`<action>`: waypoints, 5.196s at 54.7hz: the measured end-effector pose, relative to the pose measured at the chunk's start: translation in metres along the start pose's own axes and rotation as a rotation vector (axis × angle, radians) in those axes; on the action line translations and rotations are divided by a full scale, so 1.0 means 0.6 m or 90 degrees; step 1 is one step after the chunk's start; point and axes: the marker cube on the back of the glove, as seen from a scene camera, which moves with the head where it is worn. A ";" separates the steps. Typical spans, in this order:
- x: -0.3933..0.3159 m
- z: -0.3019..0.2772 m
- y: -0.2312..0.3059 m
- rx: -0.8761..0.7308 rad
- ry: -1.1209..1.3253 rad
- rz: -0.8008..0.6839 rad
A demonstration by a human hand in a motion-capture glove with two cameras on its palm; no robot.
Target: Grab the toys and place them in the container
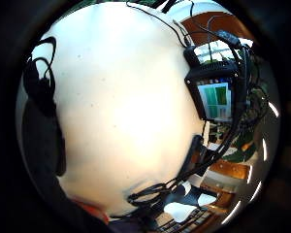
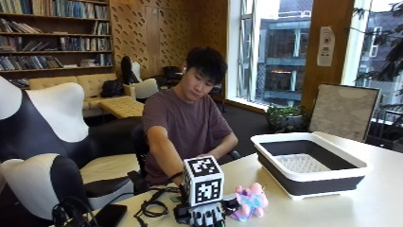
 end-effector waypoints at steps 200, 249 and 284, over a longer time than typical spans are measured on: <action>-0.266 -0.259 0.162 -0.020 0.009 -0.301; -0.763 -0.315 0.384 0.141 0.091 -0.470; -0.631 -0.322 0.386 -0.034 0.052 -0.482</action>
